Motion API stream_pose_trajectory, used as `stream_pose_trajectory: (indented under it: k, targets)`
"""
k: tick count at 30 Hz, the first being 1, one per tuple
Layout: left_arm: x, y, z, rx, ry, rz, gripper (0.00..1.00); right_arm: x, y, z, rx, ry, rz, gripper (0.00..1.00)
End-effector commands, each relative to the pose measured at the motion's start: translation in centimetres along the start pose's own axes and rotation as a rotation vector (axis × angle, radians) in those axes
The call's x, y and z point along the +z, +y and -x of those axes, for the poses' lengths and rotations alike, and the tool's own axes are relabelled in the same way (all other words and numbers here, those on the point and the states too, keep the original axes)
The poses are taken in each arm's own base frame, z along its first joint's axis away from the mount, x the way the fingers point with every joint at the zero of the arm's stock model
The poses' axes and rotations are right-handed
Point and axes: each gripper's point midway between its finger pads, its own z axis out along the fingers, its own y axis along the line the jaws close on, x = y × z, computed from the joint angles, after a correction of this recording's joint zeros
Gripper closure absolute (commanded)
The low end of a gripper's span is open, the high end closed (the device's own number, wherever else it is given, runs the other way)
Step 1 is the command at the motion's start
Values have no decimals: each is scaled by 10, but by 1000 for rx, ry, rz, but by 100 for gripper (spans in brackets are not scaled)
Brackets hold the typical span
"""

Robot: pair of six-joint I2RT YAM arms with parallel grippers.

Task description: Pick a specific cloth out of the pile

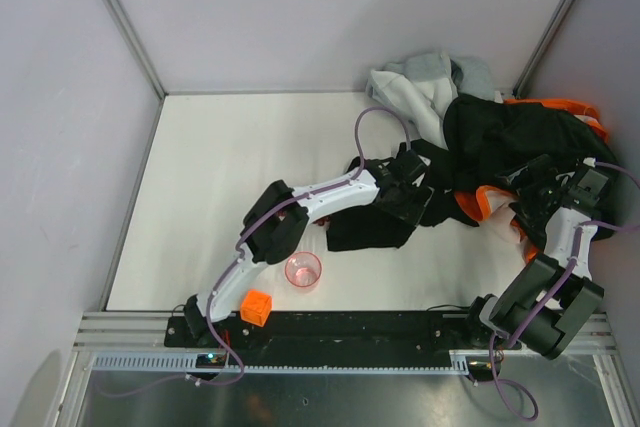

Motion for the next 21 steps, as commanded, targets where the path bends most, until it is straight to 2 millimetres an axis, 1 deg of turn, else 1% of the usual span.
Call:
stream_pose_trajectory:
  k: [1,2,3,8,10,11,12,15,18,21]
  targets:
    - [31,10,-22,18,63,56,11,1,3,-2,-29,0,19,1]
    - [35,15,-28,16,74,77,16,1,3,-3,-29,2,19,1]
    - [39,20,-33,14,85,97,24,1,4,-4,-30,4,20,1]
    - [44,42,-51,10,121,179,76,0,8,-8,-37,9,27,1]
    - [43,51,-55,-3,127,209,92,-1,11,-10,-42,9,31,1]
    - [40,56,-56,-12,127,219,96,-2,12,-12,-44,10,31,1]
    - [36,59,-55,-20,124,224,97,-3,14,-13,-47,9,32,1]
    - [18,61,-42,-23,92,216,99,-7,17,-13,-55,1,39,1]
    - [-12,49,-15,-15,19,169,99,-11,22,-13,-57,-7,54,1]
    - [-52,33,18,-16,-72,97,99,-16,27,-13,-61,-16,65,1]
